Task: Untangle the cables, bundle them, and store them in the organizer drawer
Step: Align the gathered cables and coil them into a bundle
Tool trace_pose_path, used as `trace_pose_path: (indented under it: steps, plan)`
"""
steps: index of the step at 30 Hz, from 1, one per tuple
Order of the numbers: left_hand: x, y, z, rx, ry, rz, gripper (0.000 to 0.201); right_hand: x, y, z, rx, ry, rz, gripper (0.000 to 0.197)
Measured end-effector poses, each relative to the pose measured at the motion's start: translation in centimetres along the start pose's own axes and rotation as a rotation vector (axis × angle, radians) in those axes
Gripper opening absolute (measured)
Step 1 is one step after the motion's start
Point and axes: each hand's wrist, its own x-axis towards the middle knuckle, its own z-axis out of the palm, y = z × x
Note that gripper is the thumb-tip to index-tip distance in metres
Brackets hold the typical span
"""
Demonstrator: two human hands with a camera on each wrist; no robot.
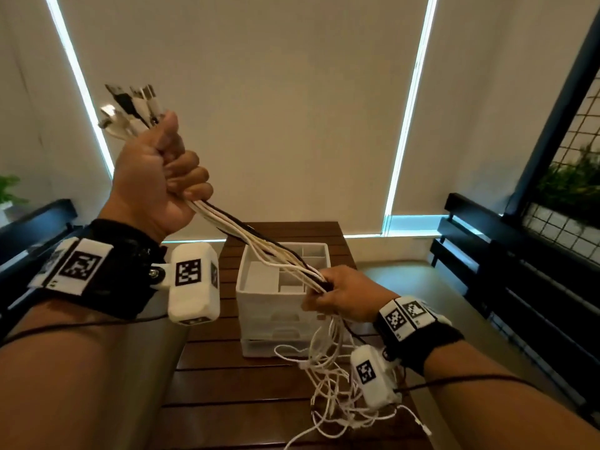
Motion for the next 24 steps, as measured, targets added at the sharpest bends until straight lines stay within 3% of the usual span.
trace_pose_path:
  steps: [7,14,17,20,21,23,24]
  plan:
    - [0.0,2.0,1.1,0.100,0.074,0.120,0.059,-0.4,2.2,-0.5,-0.264,0.122,0.067,0.021]
    - [0.4,2.5,4.2,0.064,0.141,0.225,0.052,-1.7,2.6,1.0,-0.030,0.078,0.060,0.019]
    - [0.8,2.4,5.2,0.018,0.152,0.225,0.052,-2.3,4.5,1.5,-0.043,0.070,0.060,0.040]
    - [1.2,1.9,6.2,0.016,0.128,0.189,0.052,-2.6,7.4,2.6,-0.149,0.069,0.153,0.045]
    - [1.4,1.6,6.4,0.026,0.115,0.173,0.053,-2.5,8.6,3.0,-0.186,0.069,0.223,0.058]
    - [1.7,0.9,6.7,0.053,0.105,0.141,0.053,-2.2,9.9,3.4,-0.222,0.071,0.281,0.103]
    - [1.8,0.6,6.9,0.058,0.106,0.128,0.053,-2.0,10.1,3.3,-0.217,0.107,0.282,0.113]
